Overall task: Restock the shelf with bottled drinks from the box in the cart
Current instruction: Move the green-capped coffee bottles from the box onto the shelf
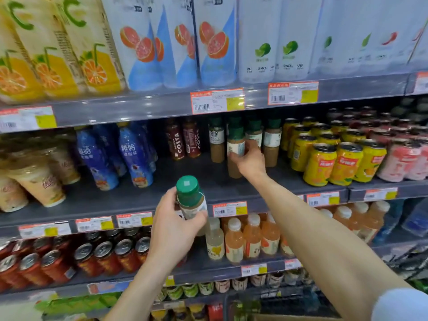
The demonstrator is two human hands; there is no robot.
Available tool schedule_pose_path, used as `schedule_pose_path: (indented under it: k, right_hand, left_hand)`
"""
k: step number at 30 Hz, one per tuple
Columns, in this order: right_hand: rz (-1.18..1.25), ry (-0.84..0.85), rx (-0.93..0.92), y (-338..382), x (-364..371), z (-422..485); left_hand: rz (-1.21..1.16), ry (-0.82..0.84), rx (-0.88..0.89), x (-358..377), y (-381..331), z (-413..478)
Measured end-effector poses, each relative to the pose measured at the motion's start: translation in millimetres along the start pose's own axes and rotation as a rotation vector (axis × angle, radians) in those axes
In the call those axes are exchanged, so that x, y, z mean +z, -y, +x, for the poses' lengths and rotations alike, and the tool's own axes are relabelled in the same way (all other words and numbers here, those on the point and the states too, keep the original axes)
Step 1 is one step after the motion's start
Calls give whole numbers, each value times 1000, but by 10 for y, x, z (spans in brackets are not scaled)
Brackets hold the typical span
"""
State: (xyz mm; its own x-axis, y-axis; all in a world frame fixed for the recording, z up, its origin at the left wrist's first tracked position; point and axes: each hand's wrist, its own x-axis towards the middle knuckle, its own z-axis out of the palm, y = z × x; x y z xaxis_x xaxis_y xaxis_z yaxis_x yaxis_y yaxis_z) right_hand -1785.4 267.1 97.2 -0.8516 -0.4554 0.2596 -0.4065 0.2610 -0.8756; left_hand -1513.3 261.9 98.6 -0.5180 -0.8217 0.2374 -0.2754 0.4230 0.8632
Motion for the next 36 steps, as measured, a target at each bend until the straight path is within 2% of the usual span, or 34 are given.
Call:
schedule_pose_path:
  k: [4,10,24,33,36]
  right_hand:
    - [-38,-63,6,-69,47,-19]
    - [-392,40,121,-245,108,-89]
    - [-546,68,212,-100,98,119]
    - [-598,127,184,-76,-28,25]
    - [-667,125,77,-163,-106,-180]
  left_hand:
    - [17,-26,38,29,-90,176]
    - [52,-67,76,94,-152,462]
    - [-7,-110,36,272,-119,810]
    - [-29,-122,11,362,-141,1002]
    - [-17,-111,26,494,-147,1215]
